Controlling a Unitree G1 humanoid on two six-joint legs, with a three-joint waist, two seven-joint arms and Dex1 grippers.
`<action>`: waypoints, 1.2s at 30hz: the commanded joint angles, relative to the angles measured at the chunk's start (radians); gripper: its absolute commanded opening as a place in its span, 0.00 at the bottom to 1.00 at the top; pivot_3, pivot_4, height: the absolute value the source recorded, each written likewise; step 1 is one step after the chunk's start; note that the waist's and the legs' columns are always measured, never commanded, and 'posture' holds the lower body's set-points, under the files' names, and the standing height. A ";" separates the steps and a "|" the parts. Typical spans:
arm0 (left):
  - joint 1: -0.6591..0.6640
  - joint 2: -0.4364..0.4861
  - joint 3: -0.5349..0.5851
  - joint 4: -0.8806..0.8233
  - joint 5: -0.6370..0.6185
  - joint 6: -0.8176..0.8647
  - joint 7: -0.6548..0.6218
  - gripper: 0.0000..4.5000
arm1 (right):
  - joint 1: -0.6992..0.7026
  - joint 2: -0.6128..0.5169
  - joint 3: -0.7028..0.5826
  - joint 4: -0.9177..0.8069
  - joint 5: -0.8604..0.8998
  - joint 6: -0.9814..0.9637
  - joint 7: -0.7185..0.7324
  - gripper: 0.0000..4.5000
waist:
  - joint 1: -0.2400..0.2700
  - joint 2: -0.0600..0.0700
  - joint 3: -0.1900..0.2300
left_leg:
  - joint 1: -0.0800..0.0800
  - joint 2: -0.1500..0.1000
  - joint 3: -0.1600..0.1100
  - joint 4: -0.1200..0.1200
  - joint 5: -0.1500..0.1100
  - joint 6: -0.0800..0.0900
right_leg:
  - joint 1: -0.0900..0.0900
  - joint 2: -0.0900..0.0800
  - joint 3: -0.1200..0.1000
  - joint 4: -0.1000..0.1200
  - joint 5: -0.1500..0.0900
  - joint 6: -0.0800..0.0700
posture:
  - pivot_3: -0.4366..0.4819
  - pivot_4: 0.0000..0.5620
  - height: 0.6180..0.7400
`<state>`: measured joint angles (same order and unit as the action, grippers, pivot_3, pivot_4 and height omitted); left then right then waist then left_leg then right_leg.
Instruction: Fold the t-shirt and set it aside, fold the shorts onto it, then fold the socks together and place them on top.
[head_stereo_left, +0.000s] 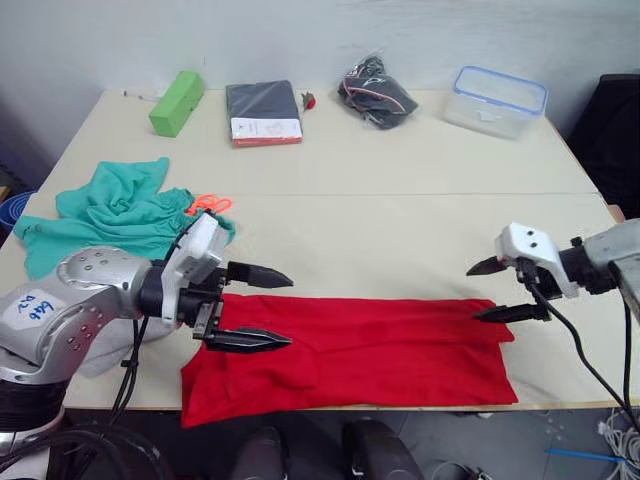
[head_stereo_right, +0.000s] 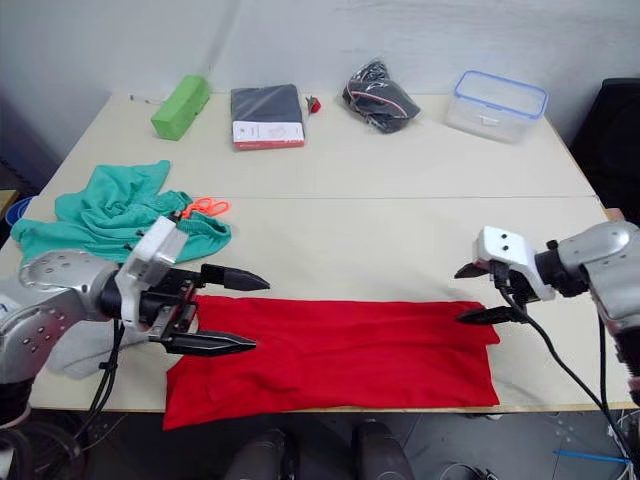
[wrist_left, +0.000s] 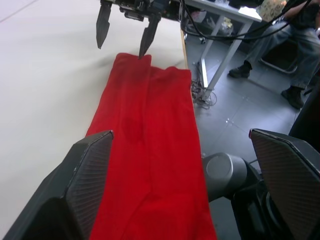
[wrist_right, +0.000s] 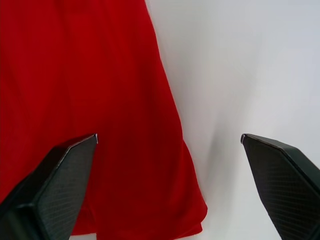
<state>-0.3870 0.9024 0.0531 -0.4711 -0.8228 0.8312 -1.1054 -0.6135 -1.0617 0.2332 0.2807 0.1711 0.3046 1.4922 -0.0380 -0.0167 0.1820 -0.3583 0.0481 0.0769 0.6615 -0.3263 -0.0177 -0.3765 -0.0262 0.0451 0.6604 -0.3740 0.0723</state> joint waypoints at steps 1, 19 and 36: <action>0.006 0.000 -0.012 -0.038 0.048 -0.054 0.016 1.00 | -0.031 0.031 0.017 0.033 -0.051 -0.011 -0.002 1.00 | -0.004 0.000 0.000 | 0.000 0.000 0.000 0.000 0.000 0.000 | 0.000 0.000 0.000 0.000 0.000 0.000 | 0.48 0.27 1.00; 0.000 -0.001 -0.021 -0.026 0.113 -0.093 0.052 1.00 | 0.028 0.110 0.052 0.074 -0.166 -0.133 -0.036 0.10 | -0.016 -0.003 0.000 | 0.000 0.000 0.000 0.002 0.000 0.000 | 0.001 0.000 0.000 0.002 0.000 0.000 | 0.48 0.27 1.00; 0.040 -0.022 -0.015 0.007 0.165 -0.143 0.060 1.00 | -0.572 0.442 0.214 0.698 -0.421 -0.449 -0.137 0.01 | -0.050 -0.004 0.005 | 0.001 0.001 0.001 0.002 0.003 -0.004 | -0.003 0.001 0.001 0.007 0.000 0.000 | 0.48 0.27 1.00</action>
<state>-0.3470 0.8793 0.0186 -0.4528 -0.6590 0.7004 -1.0528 -1.1266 -0.6376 0.4354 0.8956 -0.2002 -0.0743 1.4160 -0.0877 -0.0207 0.1873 -0.3580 0.0489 0.0780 0.6633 -0.3236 -0.0214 -0.3804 -0.0252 0.0459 0.6684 -0.3743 0.0718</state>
